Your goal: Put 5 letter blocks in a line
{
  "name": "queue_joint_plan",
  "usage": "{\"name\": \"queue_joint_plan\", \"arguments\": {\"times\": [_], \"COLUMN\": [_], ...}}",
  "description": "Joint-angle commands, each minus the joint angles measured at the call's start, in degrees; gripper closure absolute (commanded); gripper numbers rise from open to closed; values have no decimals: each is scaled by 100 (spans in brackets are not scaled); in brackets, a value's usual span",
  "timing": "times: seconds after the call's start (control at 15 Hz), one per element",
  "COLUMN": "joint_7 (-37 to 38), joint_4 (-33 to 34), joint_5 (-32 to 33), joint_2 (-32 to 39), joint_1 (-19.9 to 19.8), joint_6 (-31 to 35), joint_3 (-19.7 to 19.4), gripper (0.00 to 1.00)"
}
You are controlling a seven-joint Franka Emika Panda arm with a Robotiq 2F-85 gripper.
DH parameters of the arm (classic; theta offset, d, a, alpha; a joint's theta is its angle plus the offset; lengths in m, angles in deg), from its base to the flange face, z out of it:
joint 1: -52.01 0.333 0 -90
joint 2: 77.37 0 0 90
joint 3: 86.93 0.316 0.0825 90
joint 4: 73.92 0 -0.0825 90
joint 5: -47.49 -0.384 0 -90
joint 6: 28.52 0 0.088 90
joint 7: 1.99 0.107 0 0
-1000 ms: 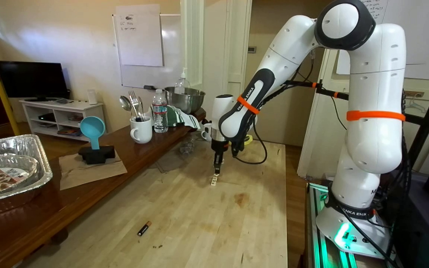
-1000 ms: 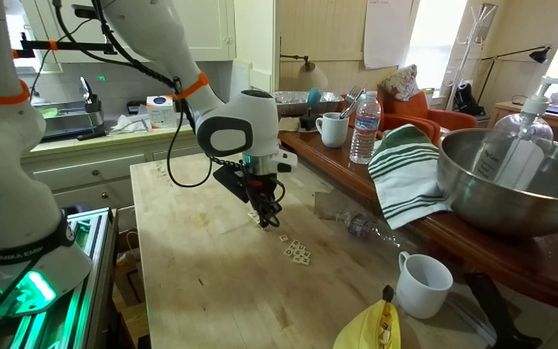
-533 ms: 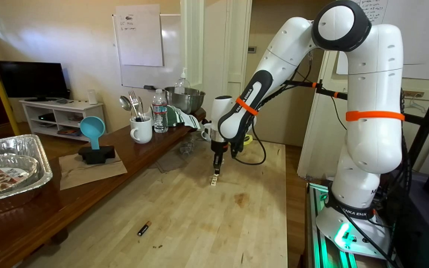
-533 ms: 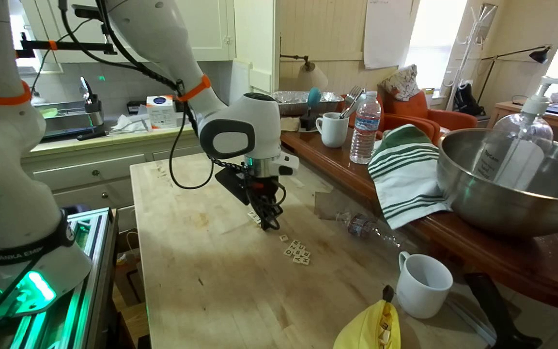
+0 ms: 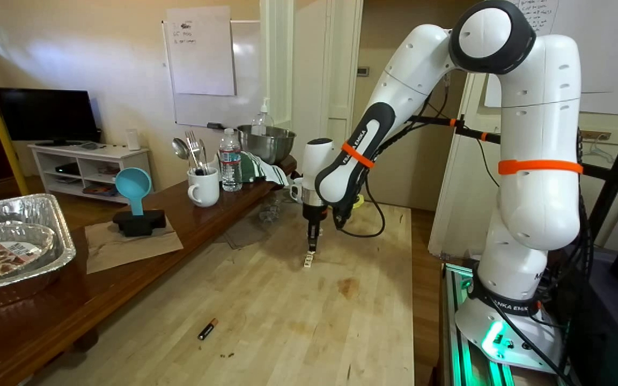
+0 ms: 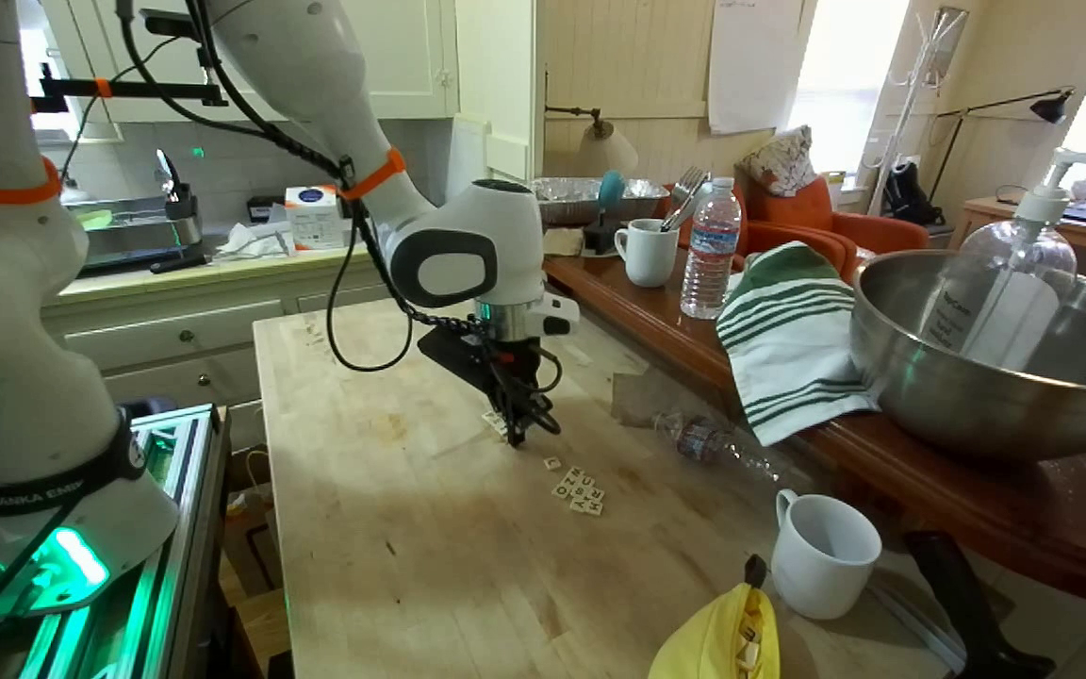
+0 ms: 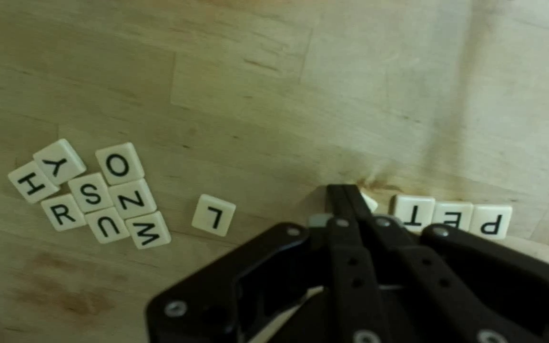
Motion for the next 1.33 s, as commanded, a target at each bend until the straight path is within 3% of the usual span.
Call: {"name": "queue_joint_plan", "arguments": {"times": [0.0,1.27], "joint_7": [-149,-1056], "joint_4": [-29,-140], "joint_5": [245,1003], "joint_2": [117,22], "joint_1": [71,133], "joint_6": [104,79], "joint_3": [6,62], "gripper": [100,100]}}
